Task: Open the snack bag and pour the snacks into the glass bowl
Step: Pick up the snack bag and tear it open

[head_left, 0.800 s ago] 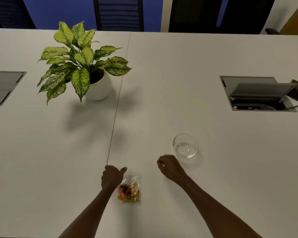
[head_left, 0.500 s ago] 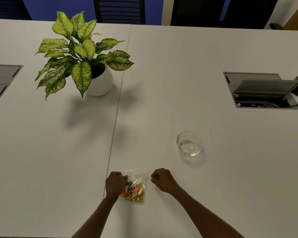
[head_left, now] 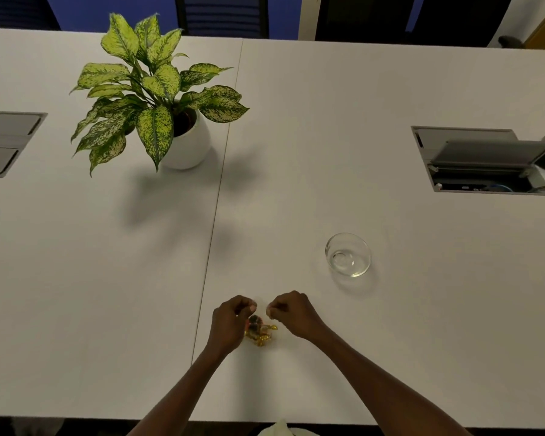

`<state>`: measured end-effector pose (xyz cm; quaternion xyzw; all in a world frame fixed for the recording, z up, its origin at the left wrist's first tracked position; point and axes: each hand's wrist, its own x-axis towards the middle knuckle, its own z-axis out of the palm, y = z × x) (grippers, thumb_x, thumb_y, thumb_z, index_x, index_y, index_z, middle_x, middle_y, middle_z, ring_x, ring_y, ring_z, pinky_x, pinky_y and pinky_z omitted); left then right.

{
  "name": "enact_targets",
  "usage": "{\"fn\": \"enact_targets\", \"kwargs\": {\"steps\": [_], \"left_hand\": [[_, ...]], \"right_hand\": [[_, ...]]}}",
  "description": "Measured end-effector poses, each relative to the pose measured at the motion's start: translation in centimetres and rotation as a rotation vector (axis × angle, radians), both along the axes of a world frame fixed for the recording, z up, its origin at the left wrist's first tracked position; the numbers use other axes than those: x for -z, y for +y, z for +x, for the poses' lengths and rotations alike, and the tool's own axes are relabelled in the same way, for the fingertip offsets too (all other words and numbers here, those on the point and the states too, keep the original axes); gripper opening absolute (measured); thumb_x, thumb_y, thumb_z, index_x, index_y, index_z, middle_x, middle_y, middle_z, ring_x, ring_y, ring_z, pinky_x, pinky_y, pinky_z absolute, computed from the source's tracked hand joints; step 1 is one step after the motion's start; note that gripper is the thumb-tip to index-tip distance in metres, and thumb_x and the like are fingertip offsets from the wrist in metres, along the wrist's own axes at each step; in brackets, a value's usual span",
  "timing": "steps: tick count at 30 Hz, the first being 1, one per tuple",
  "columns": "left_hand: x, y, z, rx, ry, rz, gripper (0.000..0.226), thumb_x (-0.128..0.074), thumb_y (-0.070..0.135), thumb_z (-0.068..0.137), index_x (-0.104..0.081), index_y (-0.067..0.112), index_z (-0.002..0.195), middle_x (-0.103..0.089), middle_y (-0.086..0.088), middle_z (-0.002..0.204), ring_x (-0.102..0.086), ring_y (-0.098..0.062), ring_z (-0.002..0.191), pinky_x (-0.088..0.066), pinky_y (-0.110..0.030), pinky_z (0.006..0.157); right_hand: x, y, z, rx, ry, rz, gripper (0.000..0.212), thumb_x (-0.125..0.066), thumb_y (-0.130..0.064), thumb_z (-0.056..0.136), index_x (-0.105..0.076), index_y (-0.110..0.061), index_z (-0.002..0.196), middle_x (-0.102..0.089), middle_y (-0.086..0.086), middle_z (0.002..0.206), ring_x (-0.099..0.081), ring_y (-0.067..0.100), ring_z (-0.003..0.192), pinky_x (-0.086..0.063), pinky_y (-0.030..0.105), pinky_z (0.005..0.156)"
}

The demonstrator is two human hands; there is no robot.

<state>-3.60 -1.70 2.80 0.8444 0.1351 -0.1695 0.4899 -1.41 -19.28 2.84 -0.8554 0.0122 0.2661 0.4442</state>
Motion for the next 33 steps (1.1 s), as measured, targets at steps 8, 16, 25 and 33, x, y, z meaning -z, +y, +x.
{"fn": "enact_targets", "kwargs": {"steps": [8,16,25,33], "left_hand": [[-3.0,-1.6,0.2,-0.083,-0.07,-0.034,0.013,-0.067,0.011,0.088,-0.069,0.021,0.08,-0.073,0.007,0.074,-0.066,-0.002,0.072,-0.043,-0.008,0.065],[-7.2,-5.7,-1.6,-0.413,0.003,-0.35,0.016,-0.069,0.02,0.088,-0.074,0.008,0.096,-0.078,-0.008,0.085,-0.076,-0.018,0.078,-0.061,-0.031,0.071],[-13.5,-8.5,-0.6,-0.317,-0.079,-0.52,0.022,-0.056,0.016,0.096,-0.076,0.015,0.104,-0.08,-0.007,0.089,-0.076,-0.02,0.086,-0.058,-0.032,0.08],[-16.3,-10.2,0.9,-0.217,-0.135,-0.523,0.02,-0.059,0.019,0.095,-0.076,0.009,0.098,-0.079,-0.012,0.089,-0.076,-0.025,0.086,-0.06,-0.038,0.081]], "right_hand": [[-2.9,-0.6,-0.1,0.052,0.013,0.105,0.009,-0.076,-0.016,0.079,-0.079,-0.009,0.084,-0.069,-0.007,0.063,-0.061,-0.003,0.054,-0.047,0.013,0.055],[-6.6,-2.1,0.7,0.22,-0.035,0.259,0.009,-0.076,-0.016,0.081,-0.077,-0.007,0.082,-0.074,0.005,0.072,-0.069,0.013,0.064,-0.056,0.027,0.06],[-11.4,-4.6,1.7,0.172,-0.07,0.451,0.017,-0.066,-0.008,0.088,-0.075,-0.006,0.102,-0.076,0.012,0.098,-0.075,0.024,0.085,-0.061,0.043,0.083],[-13.9,-6.5,2.1,0.206,-0.253,0.345,0.021,-0.074,-0.019,0.082,-0.076,-0.012,0.102,-0.078,0.005,0.093,-0.074,0.012,0.085,-0.06,0.03,0.081]]}}
